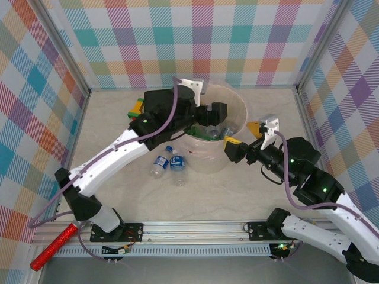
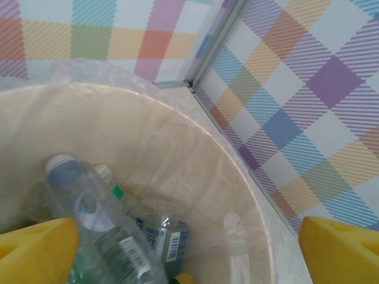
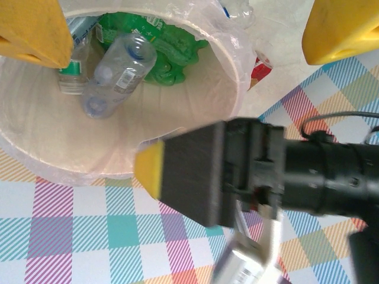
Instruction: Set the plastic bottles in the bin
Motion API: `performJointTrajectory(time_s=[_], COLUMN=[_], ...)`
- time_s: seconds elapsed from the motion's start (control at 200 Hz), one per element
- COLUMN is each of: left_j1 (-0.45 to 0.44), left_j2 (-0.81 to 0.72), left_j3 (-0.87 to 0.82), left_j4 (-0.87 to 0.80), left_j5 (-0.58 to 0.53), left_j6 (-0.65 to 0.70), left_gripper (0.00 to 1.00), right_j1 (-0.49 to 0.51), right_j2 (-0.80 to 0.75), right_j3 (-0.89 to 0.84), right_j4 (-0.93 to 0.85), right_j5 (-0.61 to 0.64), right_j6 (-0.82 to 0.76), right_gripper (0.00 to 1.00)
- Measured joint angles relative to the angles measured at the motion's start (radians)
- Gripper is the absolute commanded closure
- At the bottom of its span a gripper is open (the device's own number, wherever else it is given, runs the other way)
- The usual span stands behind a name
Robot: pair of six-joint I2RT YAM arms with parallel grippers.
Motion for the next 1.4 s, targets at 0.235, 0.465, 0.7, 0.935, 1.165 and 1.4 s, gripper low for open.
performJointTrajectory(time_s=[0.235, 0.465, 0.7, 0.935, 1.165, 1.4], left_j1=[0.001, 0.012, 0.043, 0.085, 0.204, 0.406], left_j2=[-0.133, -0.243, -0.389, -0.51, -0.552, -0.494], left_j3=[-0.08, -0.192, -0.338, -0.494, -0.608, -0.624], left_j4=[-0.02, -0.076, -0.155, -0.268, -0.348, -0.384], left_j5=[-0.121, -0.225, -0.303, -0.363, -0.366, -0.333], left_j6=[0.0, -0.011, -0.085, -0.204, -0.292, -0.317], left_gripper=[0.01, 0.01, 0.01, 0.0, 0.0, 0.0], right_j1=[0.0, 0.0, 0.0, 0.001, 0.014, 0.039], right_j2=[0.055, 0.135, 0.207, 0.248, 0.28, 0.323], right_j3=[0.001, 0.02, 0.063, 0.084, 0.099, 0.134], right_j4=[0.0, -0.001, -0.001, 0.0, 0.0, 0.0], right_j5=[-0.056, -0.141, -0.209, -0.26, -0.3, -0.344], right_j6=[-0.002, -0.004, -0.003, -0.003, -0.002, -0.003], right_gripper=[0.01, 0.01, 0.01, 0.01, 0.01, 0.01])
